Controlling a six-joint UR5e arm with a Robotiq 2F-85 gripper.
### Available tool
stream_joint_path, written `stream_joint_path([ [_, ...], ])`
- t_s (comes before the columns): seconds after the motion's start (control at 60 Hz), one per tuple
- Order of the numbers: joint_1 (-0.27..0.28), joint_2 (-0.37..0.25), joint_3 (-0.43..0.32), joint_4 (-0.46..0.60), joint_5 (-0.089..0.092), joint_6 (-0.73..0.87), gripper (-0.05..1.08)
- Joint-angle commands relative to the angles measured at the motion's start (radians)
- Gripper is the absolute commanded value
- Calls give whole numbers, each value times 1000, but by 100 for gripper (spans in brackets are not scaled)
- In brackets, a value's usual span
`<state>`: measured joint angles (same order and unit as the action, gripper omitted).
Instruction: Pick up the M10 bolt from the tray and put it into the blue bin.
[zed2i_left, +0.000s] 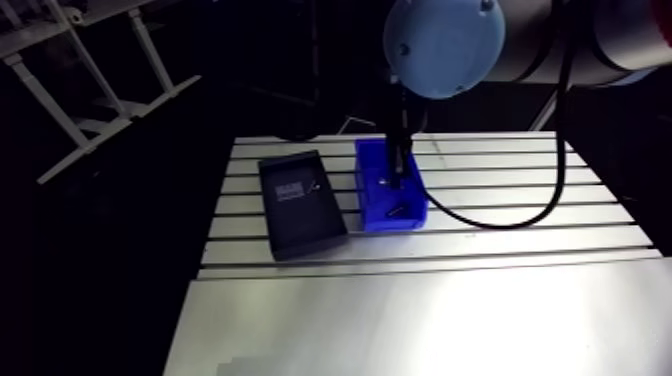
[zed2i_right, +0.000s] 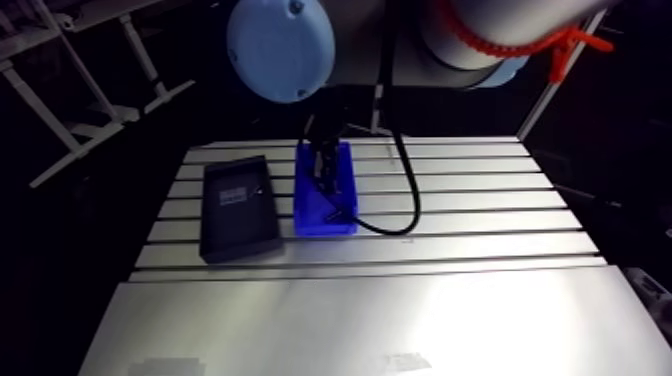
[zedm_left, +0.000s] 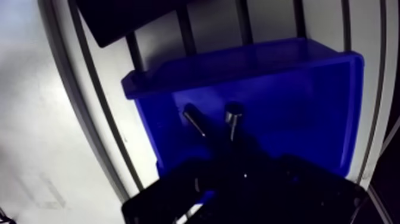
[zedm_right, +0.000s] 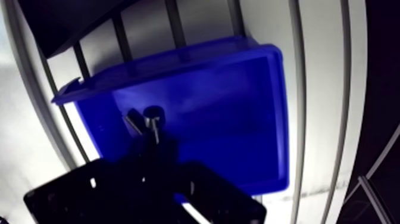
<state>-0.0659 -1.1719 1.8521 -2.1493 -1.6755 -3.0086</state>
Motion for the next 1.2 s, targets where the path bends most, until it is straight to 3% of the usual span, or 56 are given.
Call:
stream_joint_path([
  [0.017, 0, 11, 0, -11, 5, 2, 101],
  [0.933, 0, 45, -1, -34, 9, 2, 95],
  [1.083, 1, 45, -1, -34, 9, 9, 64],
  [1.1, 1, 45, -1, -34, 9, 13, 51],
  [1.117, 1, 45, -1, -34, 9, 13, 51],
  [1.133, 1, 45, -1, -34, 8, 17, 34],
  [1.15, 1, 45, -1, -34, 8, 17, 34],
  [1.167, 1, 45, 0, -34, 6, 19, 22],
  [1.2, 1, 45, 0, -36, 6, 22, 17],
])
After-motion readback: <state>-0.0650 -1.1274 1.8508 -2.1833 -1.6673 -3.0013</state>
